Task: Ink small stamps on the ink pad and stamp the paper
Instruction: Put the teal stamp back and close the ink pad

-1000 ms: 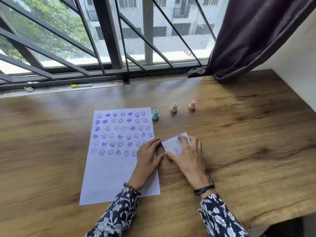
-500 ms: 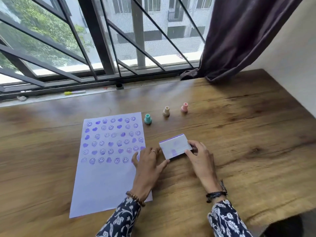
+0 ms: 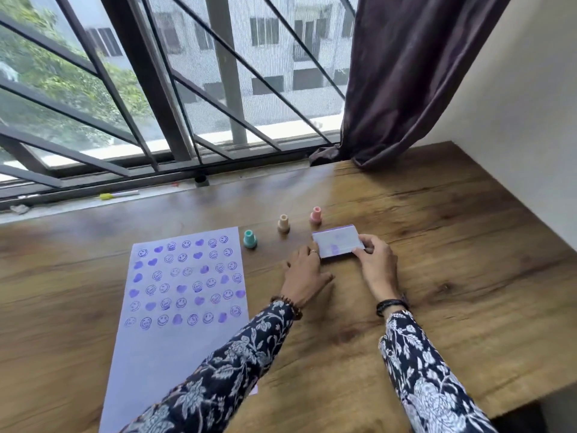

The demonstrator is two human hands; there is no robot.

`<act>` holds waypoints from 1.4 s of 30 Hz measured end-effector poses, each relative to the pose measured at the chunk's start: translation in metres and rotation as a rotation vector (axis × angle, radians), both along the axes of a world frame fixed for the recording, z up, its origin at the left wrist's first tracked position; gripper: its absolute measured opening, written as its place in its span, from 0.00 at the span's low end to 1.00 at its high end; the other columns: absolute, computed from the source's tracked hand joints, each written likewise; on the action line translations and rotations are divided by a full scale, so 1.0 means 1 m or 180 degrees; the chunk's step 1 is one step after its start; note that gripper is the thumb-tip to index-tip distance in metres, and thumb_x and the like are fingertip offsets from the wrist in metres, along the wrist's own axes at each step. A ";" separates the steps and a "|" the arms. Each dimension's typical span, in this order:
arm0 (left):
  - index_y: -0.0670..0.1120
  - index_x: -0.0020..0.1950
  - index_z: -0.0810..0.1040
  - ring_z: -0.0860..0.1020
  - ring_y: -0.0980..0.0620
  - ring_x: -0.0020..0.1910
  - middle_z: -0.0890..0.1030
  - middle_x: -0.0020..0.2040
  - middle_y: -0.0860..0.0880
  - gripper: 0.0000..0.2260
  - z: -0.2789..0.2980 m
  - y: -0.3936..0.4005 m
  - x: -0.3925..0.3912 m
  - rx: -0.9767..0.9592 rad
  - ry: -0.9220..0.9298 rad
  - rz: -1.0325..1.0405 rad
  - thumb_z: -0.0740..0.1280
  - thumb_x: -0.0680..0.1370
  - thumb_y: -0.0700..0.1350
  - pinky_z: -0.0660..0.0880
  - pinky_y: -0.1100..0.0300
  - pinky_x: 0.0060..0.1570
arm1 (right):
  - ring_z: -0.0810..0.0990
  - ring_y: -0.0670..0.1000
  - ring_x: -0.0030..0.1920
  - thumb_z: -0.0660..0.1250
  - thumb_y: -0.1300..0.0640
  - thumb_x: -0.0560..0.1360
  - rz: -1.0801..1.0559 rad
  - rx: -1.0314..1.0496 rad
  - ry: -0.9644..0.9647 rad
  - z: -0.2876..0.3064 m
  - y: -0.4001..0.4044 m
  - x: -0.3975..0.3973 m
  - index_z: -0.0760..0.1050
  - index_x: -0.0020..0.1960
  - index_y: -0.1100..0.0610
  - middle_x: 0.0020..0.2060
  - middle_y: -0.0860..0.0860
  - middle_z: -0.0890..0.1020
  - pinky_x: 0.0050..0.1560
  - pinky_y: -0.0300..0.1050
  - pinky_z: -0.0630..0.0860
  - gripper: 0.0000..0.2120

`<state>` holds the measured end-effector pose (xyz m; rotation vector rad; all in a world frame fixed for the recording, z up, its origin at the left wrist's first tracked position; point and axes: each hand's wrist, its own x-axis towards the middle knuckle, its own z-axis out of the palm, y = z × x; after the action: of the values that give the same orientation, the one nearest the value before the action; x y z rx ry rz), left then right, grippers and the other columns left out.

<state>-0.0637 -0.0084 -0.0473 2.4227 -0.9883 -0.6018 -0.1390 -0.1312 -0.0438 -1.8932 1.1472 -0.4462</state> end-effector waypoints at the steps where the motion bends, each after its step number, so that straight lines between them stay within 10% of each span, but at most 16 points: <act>1: 0.42 0.69 0.62 0.66 0.42 0.64 0.70 0.61 0.41 0.27 0.001 0.002 0.000 -0.0077 -0.0002 -0.0008 0.66 0.74 0.50 0.63 0.43 0.64 | 0.78 0.60 0.53 0.67 0.65 0.69 -0.0093 -0.0037 -0.0022 0.002 -0.001 0.000 0.77 0.54 0.60 0.53 0.61 0.80 0.58 0.53 0.73 0.13; 6: 0.52 0.71 0.61 0.69 0.50 0.63 0.74 0.60 0.49 0.25 0.008 0.026 -0.016 -0.0658 -0.0216 0.0242 0.63 0.75 0.49 0.55 0.52 0.63 | 0.73 0.60 0.57 0.70 0.63 0.69 -0.0732 -0.0444 -0.0339 0.017 0.031 -0.016 0.72 0.59 0.59 0.55 0.61 0.73 0.57 0.46 0.67 0.20; 10: 0.55 0.69 0.64 0.68 0.54 0.63 0.74 0.60 0.53 0.20 0.009 0.079 -0.016 -0.0875 -0.0353 0.0731 0.62 0.77 0.46 0.50 0.61 0.53 | 0.76 0.56 0.50 0.69 0.61 0.70 0.0201 -0.0277 -0.0303 0.018 0.096 -0.011 0.73 0.58 0.55 0.52 0.53 0.73 0.52 0.46 0.72 0.17; 22: 0.56 0.64 0.72 0.65 0.54 0.69 0.74 0.65 0.56 0.19 0.005 0.268 -0.007 0.0077 -0.0826 0.1681 0.68 0.73 0.49 0.53 0.52 0.61 | 0.67 0.50 0.59 0.65 0.42 0.70 0.1942 -0.1003 0.0884 -0.009 0.202 -0.011 0.67 0.63 0.46 0.59 0.46 0.69 0.59 0.45 0.64 0.24; 28: 0.64 0.69 0.58 0.48 0.57 0.75 0.53 0.73 0.66 0.28 -0.015 0.314 -0.028 0.0303 -0.0073 0.1392 0.65 0.72 0.60 0.45 0.49 0.68 | 0.66 0.52 0.62 0.65 0.45 0.70 0.2123 -0.0914 0.0982 -0.011 0.210 -0.007 0.66 0.64 0.46 0.64 0.45 0.68 0.64 0.47 0.65 0.23; 42: 0.61 0.71 0.57 0.45 0.57 0.75 0.51 0.75 0.63 0.29 -0.014 0.317 -0.009 0.0194 0.0104 0.1225 0.65 0.73 0.55 0.41 0.46 0.70 | 0.65 0.52 0.63 0.65 0.46 0.72 0.1955 -0.0909 0.1175 0.004 0.224 -0.003 0.67 0.66 0.47 0.66 0.46 0.68 0.66 0.47 0.63 0.23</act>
<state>-0.0723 0.3085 -0.0613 2.5525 -0.4737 -0.5356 -0.1423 0.0930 -0.0396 -2.5212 0.6783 0.0947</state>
